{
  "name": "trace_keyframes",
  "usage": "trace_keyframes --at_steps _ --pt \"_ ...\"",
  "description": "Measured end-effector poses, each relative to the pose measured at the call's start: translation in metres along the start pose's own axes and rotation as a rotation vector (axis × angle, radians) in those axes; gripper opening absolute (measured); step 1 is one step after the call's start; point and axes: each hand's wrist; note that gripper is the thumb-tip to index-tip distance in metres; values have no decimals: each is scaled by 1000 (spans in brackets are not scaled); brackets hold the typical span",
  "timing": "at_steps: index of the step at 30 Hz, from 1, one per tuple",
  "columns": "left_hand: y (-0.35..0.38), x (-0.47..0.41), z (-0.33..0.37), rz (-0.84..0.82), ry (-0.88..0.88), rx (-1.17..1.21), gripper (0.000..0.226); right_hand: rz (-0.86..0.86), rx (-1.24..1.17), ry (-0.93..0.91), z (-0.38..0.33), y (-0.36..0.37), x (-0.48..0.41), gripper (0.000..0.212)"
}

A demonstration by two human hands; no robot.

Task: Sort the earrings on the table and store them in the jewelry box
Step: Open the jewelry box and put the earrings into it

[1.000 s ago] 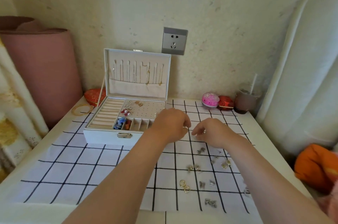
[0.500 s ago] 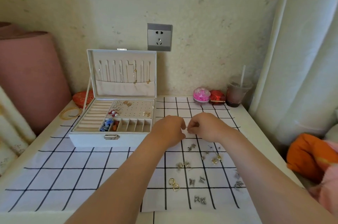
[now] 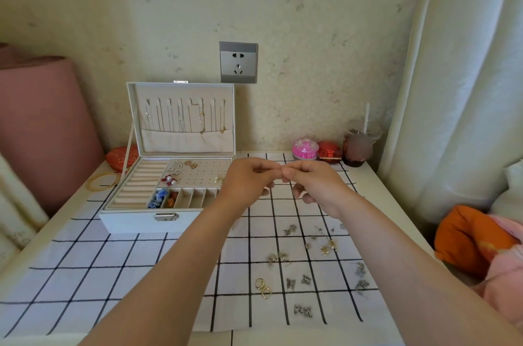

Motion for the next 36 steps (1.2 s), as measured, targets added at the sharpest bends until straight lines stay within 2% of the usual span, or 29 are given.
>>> trace_keyframes --at_steps 6,12,17,23,27,32,36 --pt "-12 0 9 18 -149 235 11 33 -100 -95 -16 14 1 11" --pt "-31 -2 13 16 -60 149 14 3 -82 -66 -29 23 -2 14" --pt "-45 -2 15 -1 -12 81 12 -65 42 -99 -37 25 -7 26" --pt "-62 -1 16 -48 26 31 14 -156 40 -140 -40 35 -12 15" --pt "-71 -2 12 -19 32 31 12 -97 66 -162 -44 48 -14 13" --pt "-85 -3 8 -32 -61 122 11 -22 10 -216 -49 64 -18 6" --pt "-93 -3 1 -53 -131 165 15 2 8 -278 -54 74 -21 10"
Point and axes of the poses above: each hand's wrist, its own x-axis away from the middle knuckle, its own y-axis out of the palm, z = x × y, and after that the axes turned 2 degrees about x, right-handed
